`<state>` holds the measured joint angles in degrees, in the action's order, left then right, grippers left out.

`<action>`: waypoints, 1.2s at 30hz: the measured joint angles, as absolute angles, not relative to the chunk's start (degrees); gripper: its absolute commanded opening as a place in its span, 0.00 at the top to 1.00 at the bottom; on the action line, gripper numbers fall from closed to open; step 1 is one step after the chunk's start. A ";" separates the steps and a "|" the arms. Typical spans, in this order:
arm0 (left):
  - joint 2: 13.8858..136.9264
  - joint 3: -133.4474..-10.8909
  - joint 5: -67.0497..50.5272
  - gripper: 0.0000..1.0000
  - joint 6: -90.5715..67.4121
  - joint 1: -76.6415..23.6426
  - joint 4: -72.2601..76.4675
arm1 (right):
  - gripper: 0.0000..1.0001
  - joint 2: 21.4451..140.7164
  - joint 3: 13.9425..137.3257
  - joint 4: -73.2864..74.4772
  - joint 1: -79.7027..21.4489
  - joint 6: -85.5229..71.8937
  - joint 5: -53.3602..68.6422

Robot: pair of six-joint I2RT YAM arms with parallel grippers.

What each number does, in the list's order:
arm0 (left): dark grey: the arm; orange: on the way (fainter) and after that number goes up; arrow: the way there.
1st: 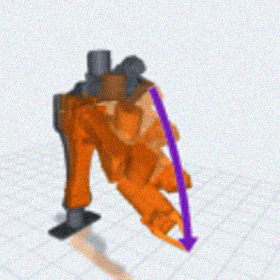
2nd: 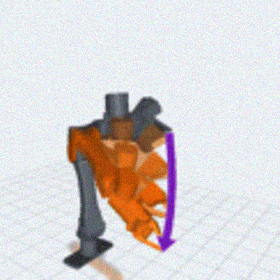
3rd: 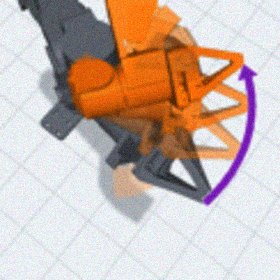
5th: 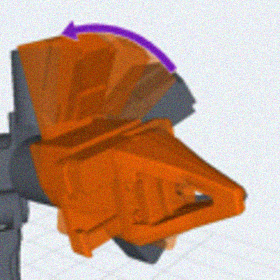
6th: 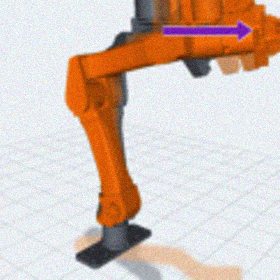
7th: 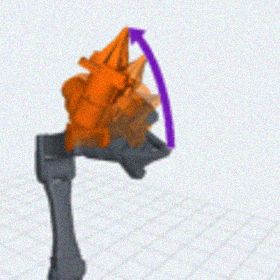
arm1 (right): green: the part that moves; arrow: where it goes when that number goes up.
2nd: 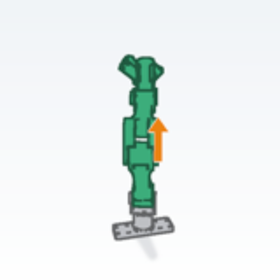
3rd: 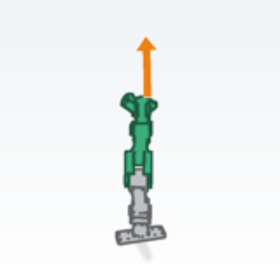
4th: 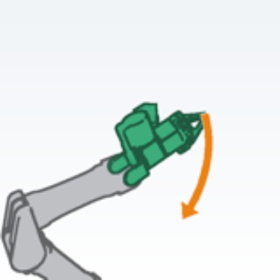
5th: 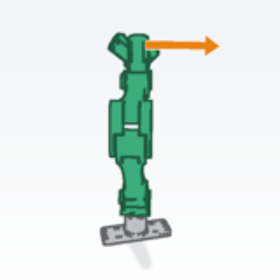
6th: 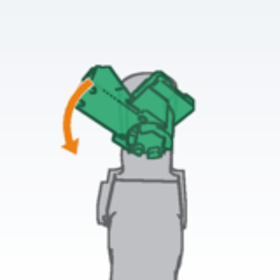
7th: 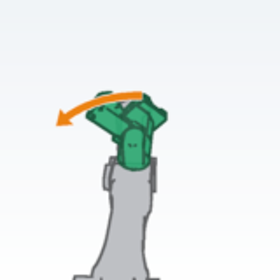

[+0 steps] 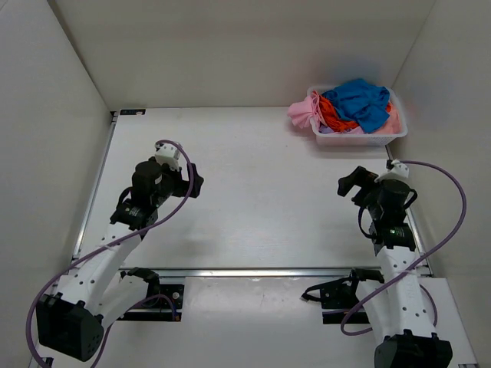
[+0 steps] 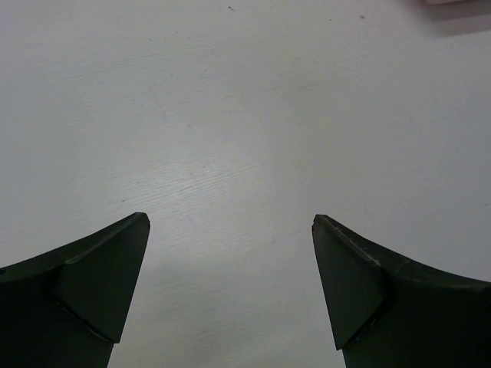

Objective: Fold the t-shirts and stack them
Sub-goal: Grab crumpled tshirt from bin with the right arm

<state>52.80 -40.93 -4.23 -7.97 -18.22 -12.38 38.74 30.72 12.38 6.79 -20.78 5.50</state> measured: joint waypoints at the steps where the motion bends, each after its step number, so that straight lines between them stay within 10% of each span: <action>1: 52.80 -40.93 -4.23 0.01 -7.97 -18.24 -12.45 | 0.00 39.07 30.76 12.38 6.63 -20.73 5.63; 4: 52.80 -40.95 -3.99 0.02 -7.97 -18.26 -12.45 | 0.05 40.69 31.64 12.91 5.26 -20.45 5.56; 8: 52.69 -40.95 -3.57 0.01 -8.03 -18.46 -12.40 | 0.99 42.85 33.23 13.41 3.27 -19.29 5.39; 9: 52.49 -40.93 -3.55 0.02 -8.21 -18.44 -12.38 | 1.00 43.24 33.65 13.67 3.09 -19.25 5.56; 11: 51.70 -40.82 -3.22 0.01 -8.60 -18.24 -12.12 | 0.97 43.88 34.15 13.89 3.62 -19.75 6.20; 13: 50.74 -40.84 -2.35 0.01 -8.91 -18.17 -11.90 | 0.26 44.64 35.07 14.63 4.91 -20.08 7.11; 14: 50.46 -40.84 -1.76 0.01 -9.10 -18.13 -11.94 | 0.34 45.15 35.70 14.85 5.56 -19.86 7.64; 16: 50.35 -40.84 -0.93 0.02 -9.74 -17.63 -11.97 | 1.00 46.70 37.69 15.16 6.22 -18.85 8.25; 17: 50.43 -40.82 -0.95 0.02 -10.15 -16.99 -12.01 | 1.00 47.79 39.00 15.25 6.42 -18.85 8.25; 18: 50.54 -40.77 -0.93 0.05 -10.76 -16.25 -12.03 | 0.96 49.41 41.17 16.08 6.42 -18.98 8.21; 20: 51.09 -40.77 -1.93 0.06 -12.01 -14.33 -11.92 | 0.53 54.17 47.27 17.15 6.50 -18.55 8.27; 26: 56.60 -41.04 -7.79 0.01 -15.94 -10.07 -11.49 | 0.53 76.42 73.58 17.80 7.66 -14.98 8.49; 31: 57.98 -41.41 -5.48 0.25 -16.53 -11.55 -11.35 | 0.40 96.29 92.18 19.42 8.38 -12.29 7.99; 36: 59.46 -43.94 -0.82 0.08 -13.47 -12.67 -11.60 | 0.31 114.76 109.10 22.68 8.51 -10.72 5.41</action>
